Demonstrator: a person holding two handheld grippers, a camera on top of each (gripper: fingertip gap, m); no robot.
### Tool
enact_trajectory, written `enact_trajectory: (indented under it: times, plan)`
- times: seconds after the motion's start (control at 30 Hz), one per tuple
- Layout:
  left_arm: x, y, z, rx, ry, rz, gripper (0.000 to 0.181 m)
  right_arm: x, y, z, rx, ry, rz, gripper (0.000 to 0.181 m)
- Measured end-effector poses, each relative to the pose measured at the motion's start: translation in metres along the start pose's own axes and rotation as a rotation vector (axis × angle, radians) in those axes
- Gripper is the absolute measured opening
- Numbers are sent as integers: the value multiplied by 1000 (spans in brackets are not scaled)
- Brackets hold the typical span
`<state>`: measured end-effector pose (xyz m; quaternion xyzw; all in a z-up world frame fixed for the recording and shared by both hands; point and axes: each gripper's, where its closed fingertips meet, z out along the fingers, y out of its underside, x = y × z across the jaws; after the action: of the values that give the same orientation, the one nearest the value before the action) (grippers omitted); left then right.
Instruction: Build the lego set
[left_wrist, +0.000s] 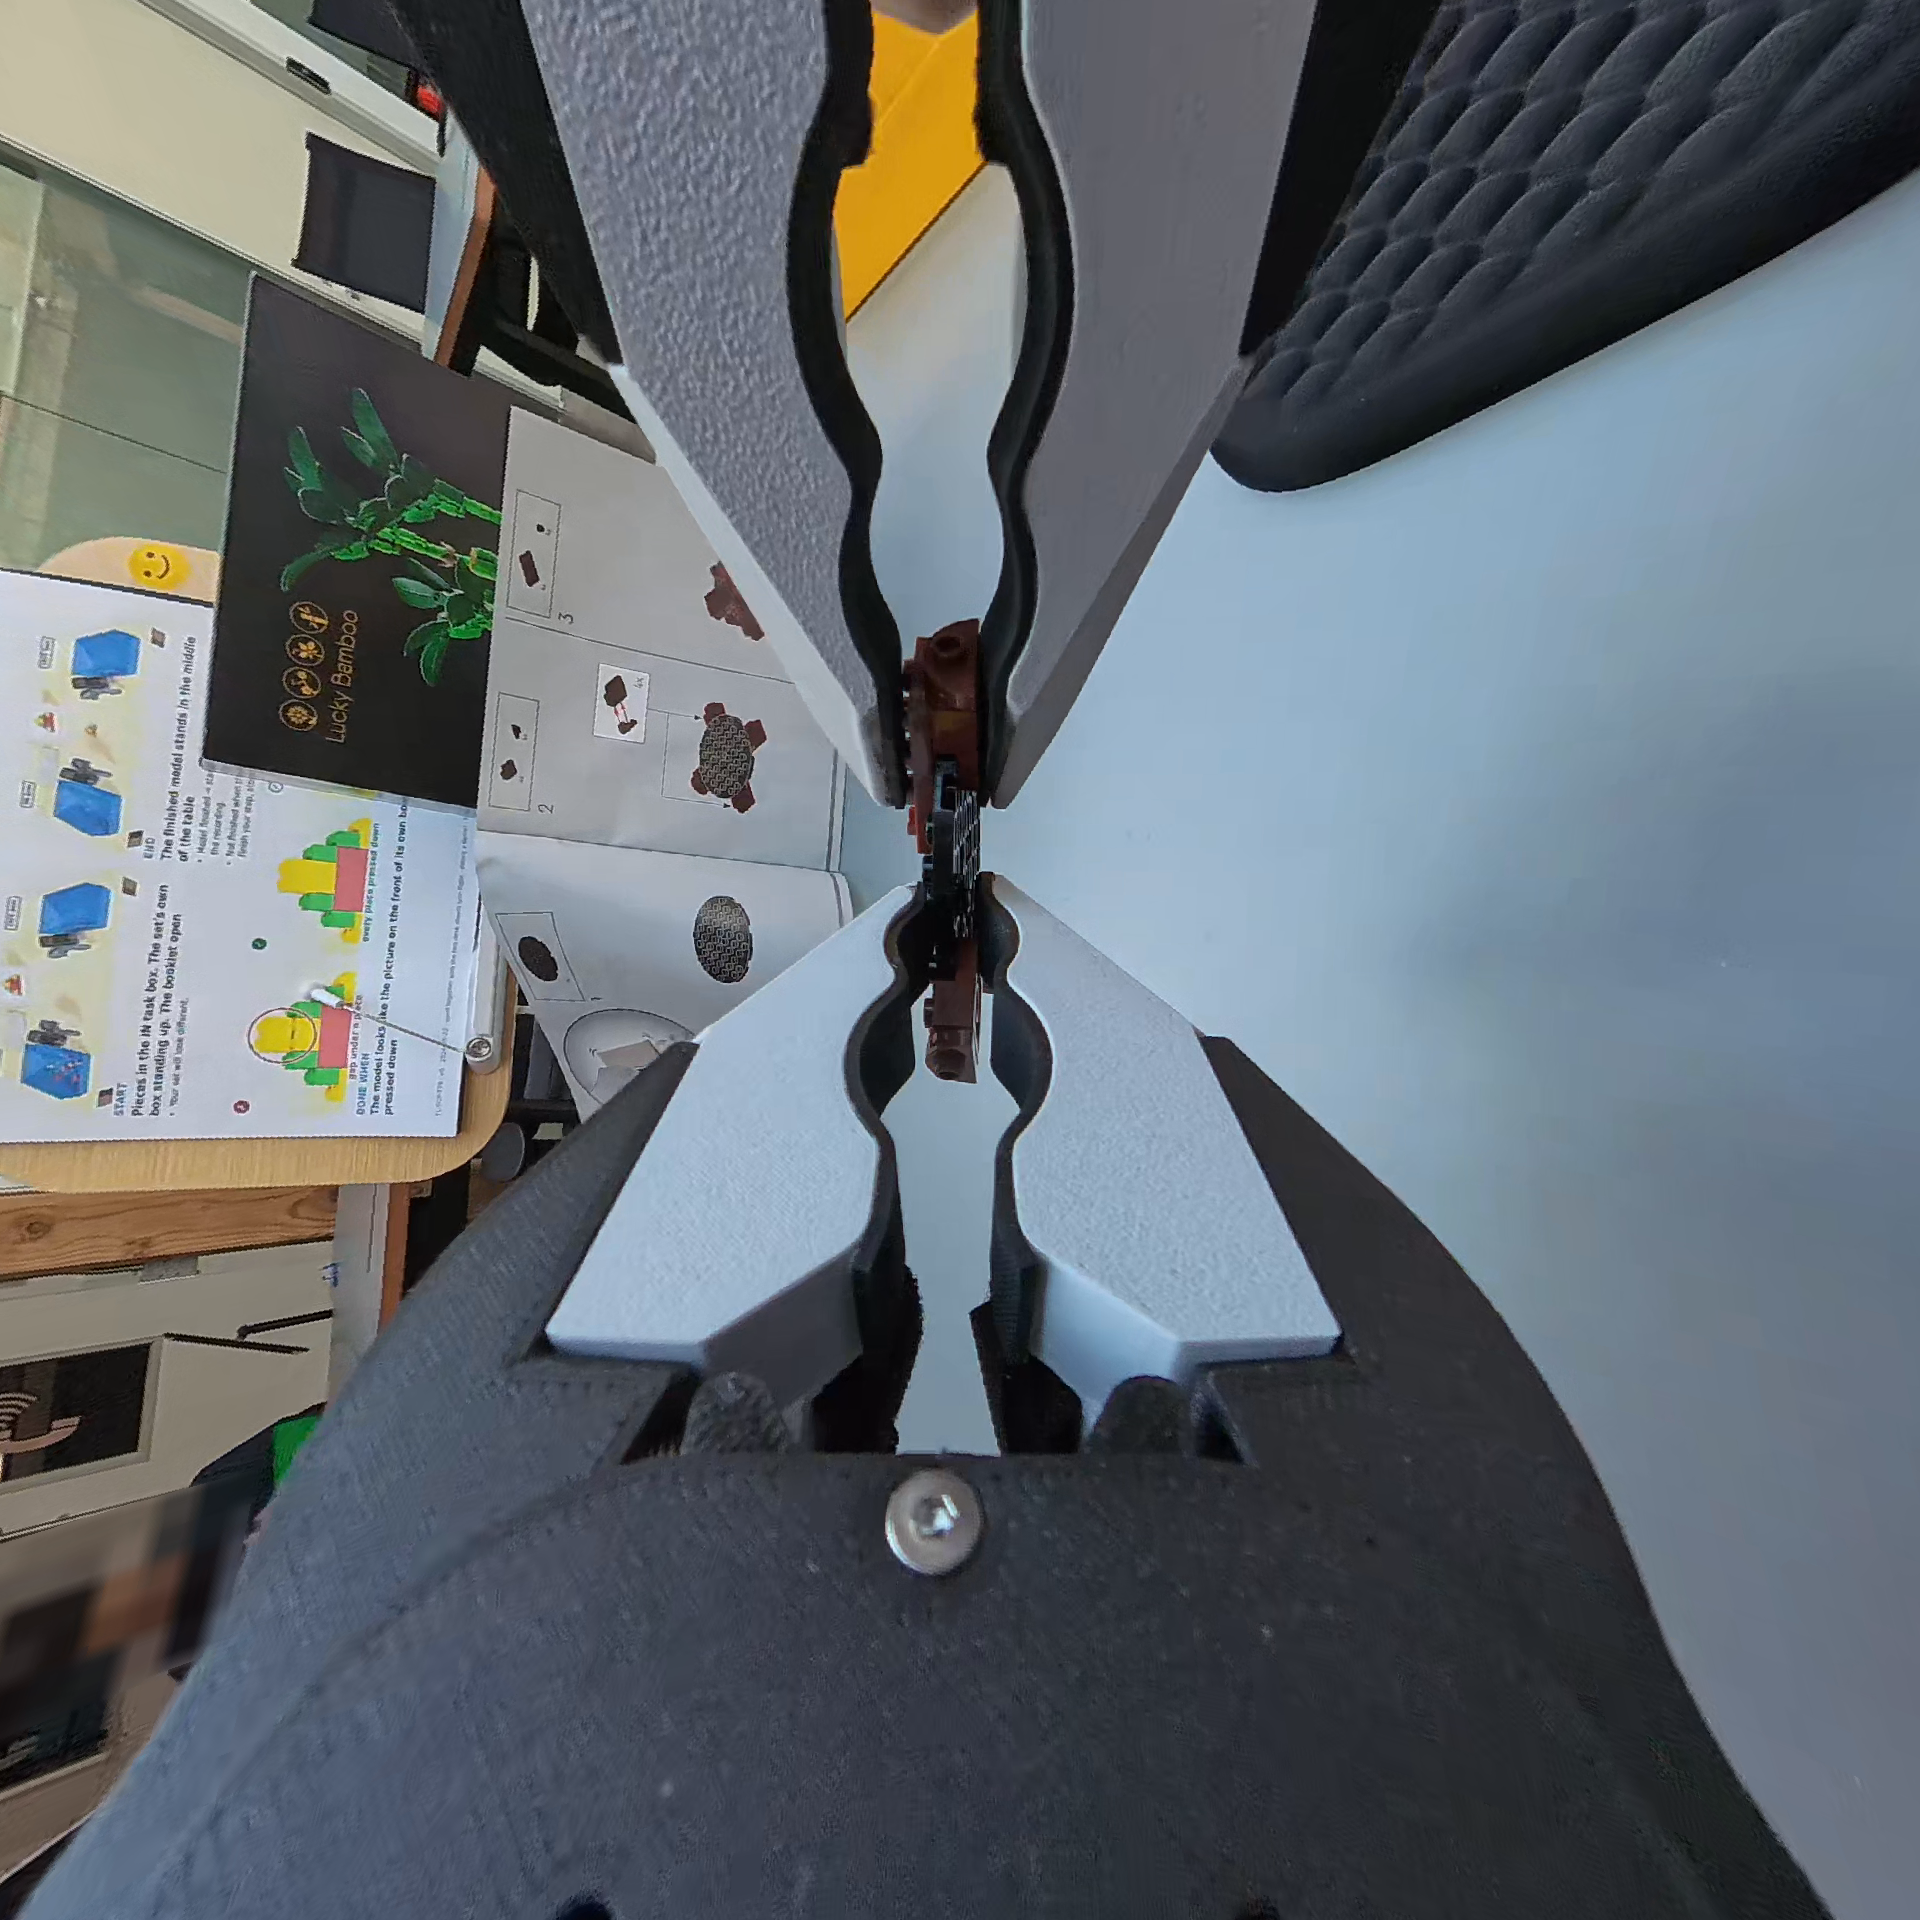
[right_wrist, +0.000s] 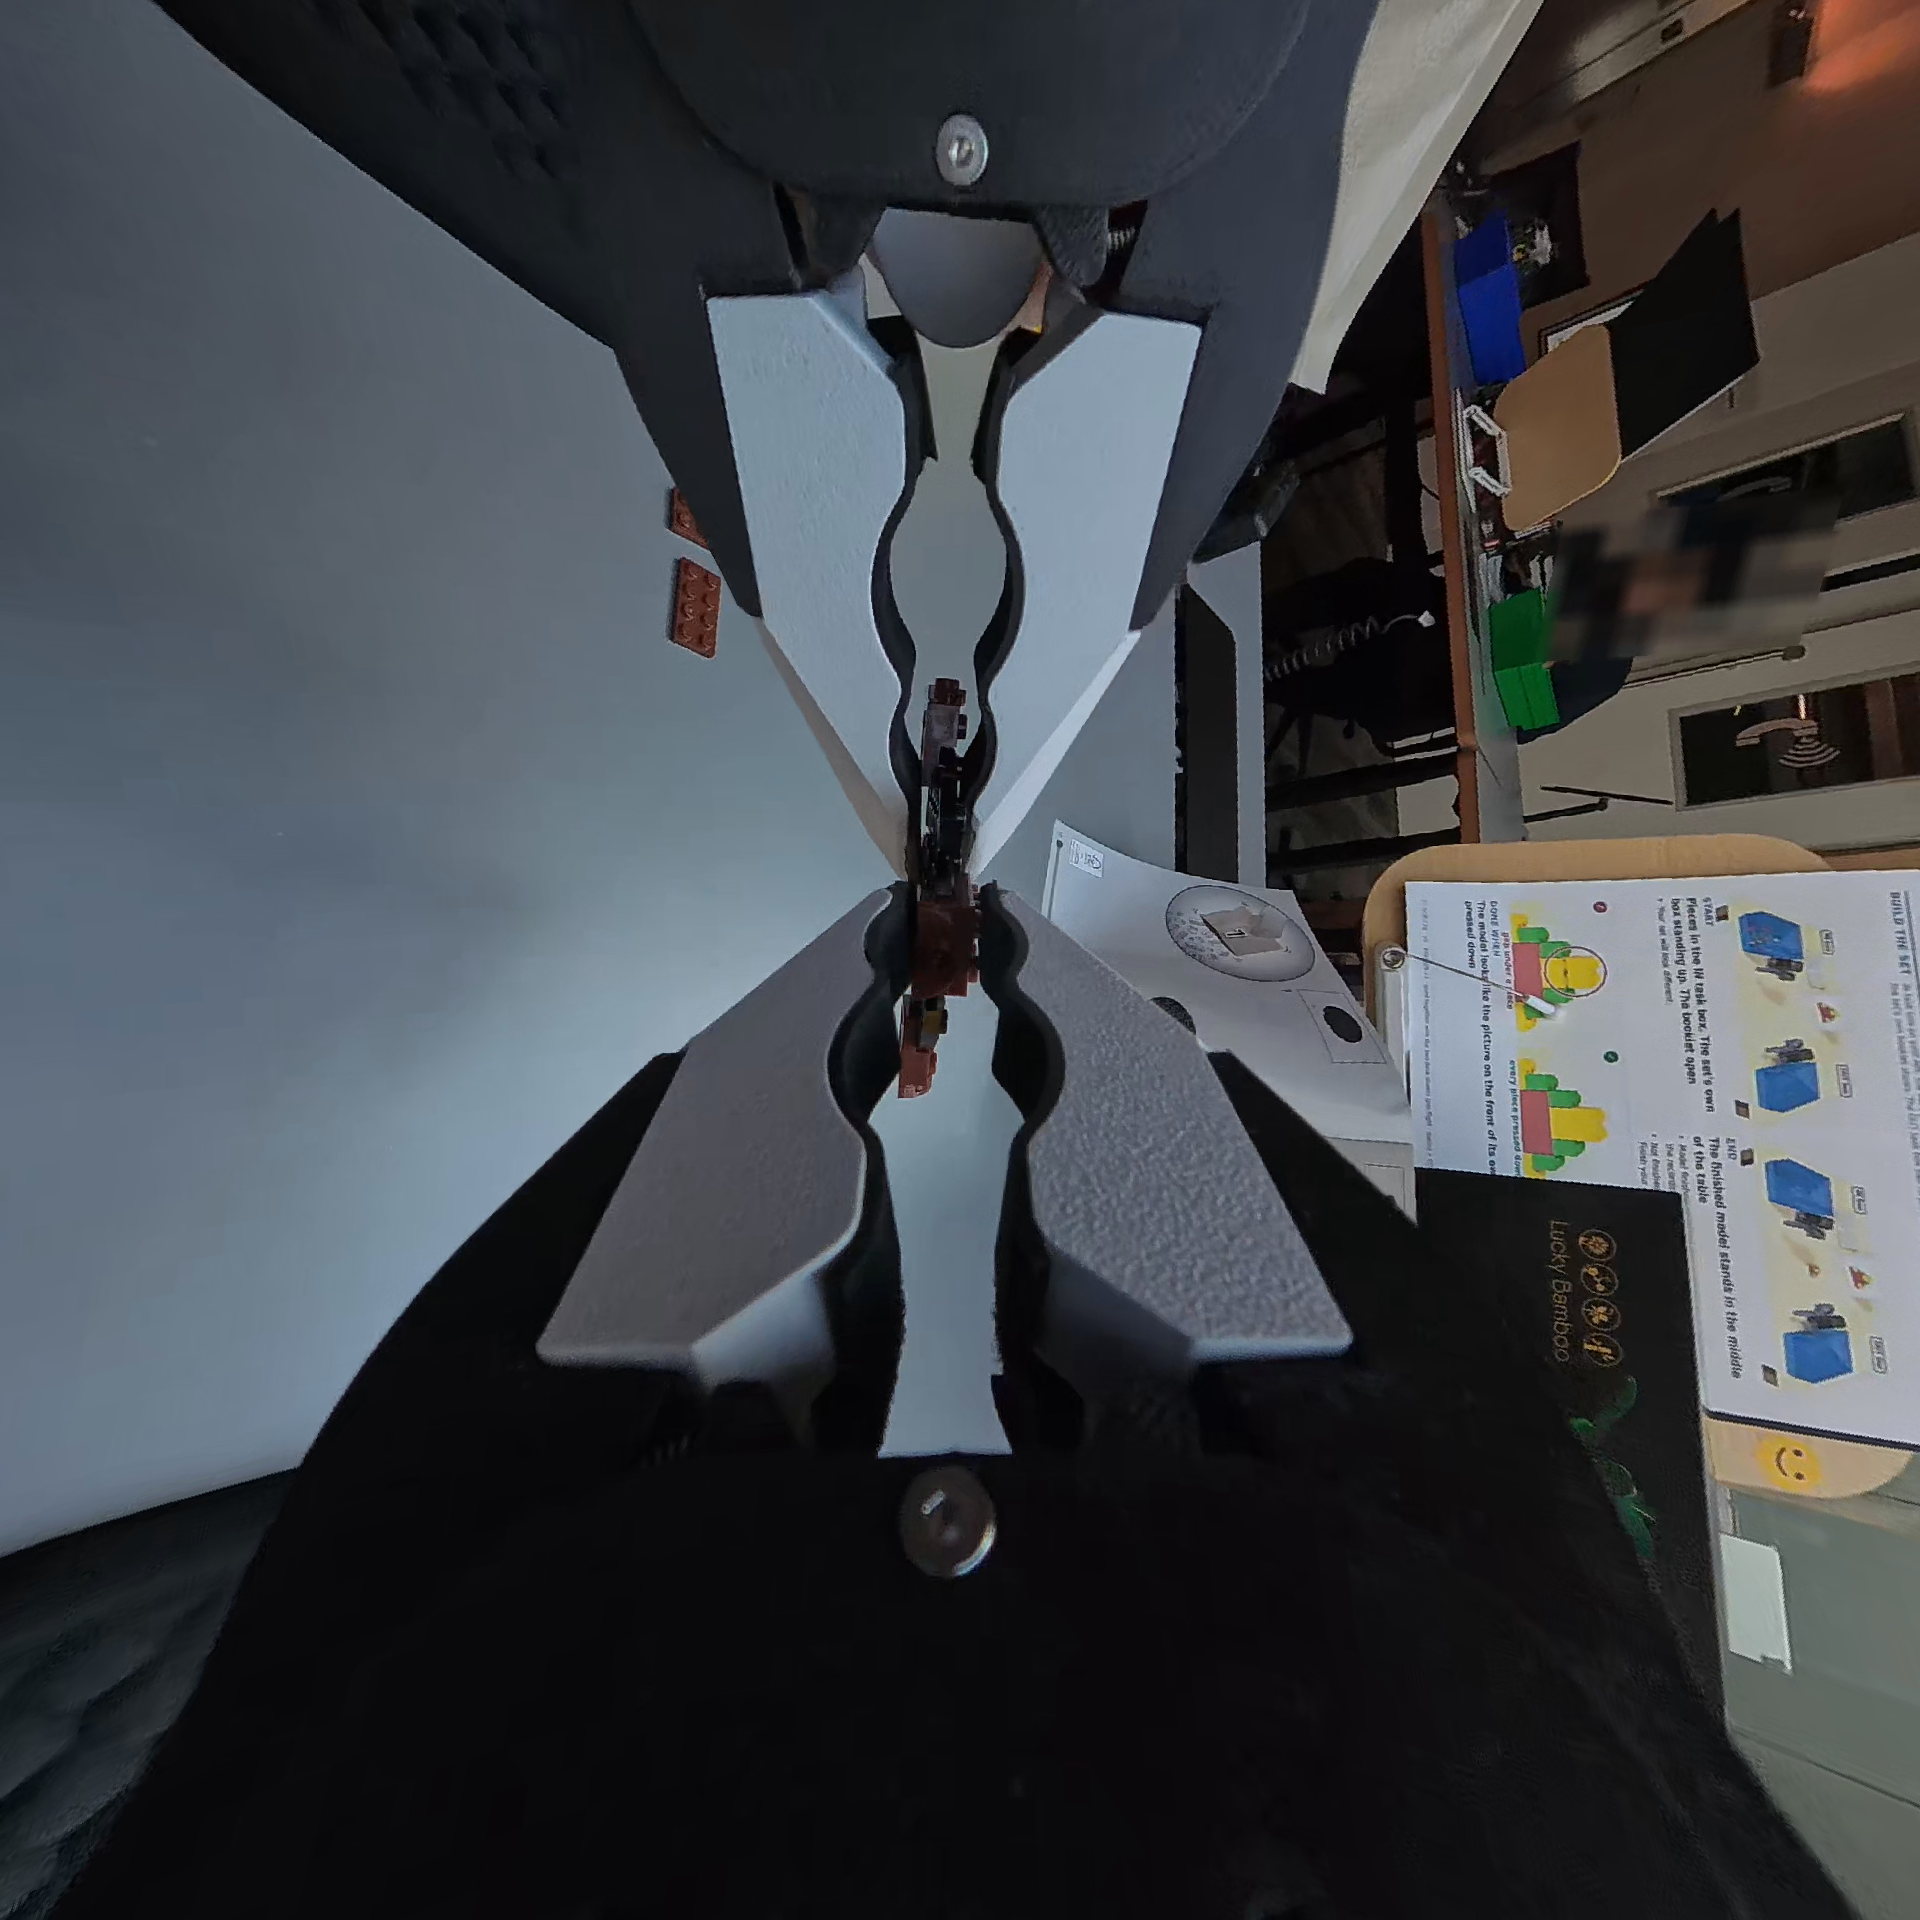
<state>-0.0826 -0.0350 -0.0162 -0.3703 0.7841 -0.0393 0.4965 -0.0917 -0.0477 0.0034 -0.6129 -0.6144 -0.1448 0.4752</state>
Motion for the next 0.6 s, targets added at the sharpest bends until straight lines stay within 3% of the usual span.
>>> enact_trajectory:
  times: [0.3,0.4,0.6]
  plan:
    - [8,6,6,-15,47,-33,5,-7,6,7,-11,-24,43,13]
    - [7,5,6,-11,48,-46,6,-2,5,5,-30,38,-16,19]
    - [7,2,4,2,38,-39,6,-6,3,3,-20,20,-13,11]
